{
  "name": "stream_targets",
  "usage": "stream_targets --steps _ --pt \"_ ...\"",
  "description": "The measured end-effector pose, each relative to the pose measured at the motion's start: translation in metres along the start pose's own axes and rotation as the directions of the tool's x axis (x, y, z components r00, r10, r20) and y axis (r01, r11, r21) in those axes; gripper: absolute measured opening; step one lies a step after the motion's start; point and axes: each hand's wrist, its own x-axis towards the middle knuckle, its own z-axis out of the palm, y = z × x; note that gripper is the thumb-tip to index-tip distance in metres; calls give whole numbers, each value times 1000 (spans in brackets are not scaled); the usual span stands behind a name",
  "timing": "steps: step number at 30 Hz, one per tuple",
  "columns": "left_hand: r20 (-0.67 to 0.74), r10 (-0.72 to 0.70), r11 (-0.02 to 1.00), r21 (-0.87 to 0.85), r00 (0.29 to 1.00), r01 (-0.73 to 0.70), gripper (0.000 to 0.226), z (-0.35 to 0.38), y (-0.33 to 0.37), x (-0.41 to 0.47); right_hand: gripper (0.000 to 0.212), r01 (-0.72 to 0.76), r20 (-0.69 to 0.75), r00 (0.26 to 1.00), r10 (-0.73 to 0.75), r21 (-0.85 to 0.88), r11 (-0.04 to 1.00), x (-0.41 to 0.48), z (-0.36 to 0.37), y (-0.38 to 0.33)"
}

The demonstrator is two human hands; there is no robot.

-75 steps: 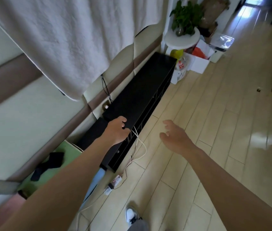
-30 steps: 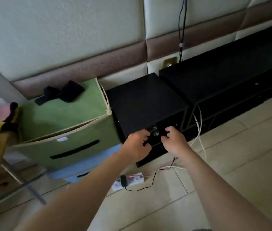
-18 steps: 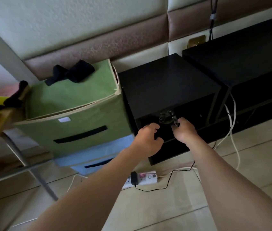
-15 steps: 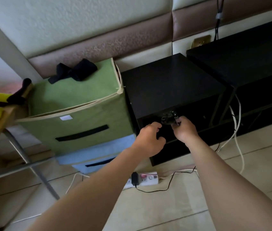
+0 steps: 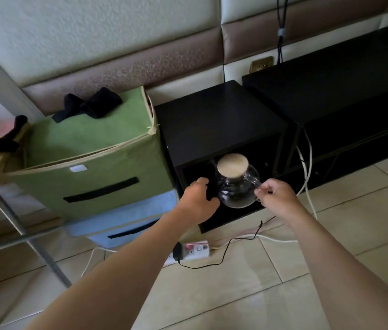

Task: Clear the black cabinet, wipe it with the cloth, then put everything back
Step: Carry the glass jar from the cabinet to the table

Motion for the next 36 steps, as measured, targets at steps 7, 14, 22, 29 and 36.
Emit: stream_targets --steps 7,14,22,29,36 --pt "158 -96 986 -119 983 115 82 6 12 -28 11 -97 36 995 96 22 995 -72 -77 1" --pt "238 -1 758 -633 971 156 20 -30 58 -74 25 -76 50 996 74 40 996 -128 -127 -61" --pt "100 -74 742 -659 992 122 49 -176 125 -136 21 -54 33 998 54 -13 998 -204 -166 -225" --pt "84 -152 805 -568 985 172 41 -351 175 -231 15 12 69 998 -3 -133 991 -309 -181 -401" --pt "32 -234 806 -552 972 212 30 -491 173 -323 12 57 139 990 -25 -236 970 -404 -156 -538"
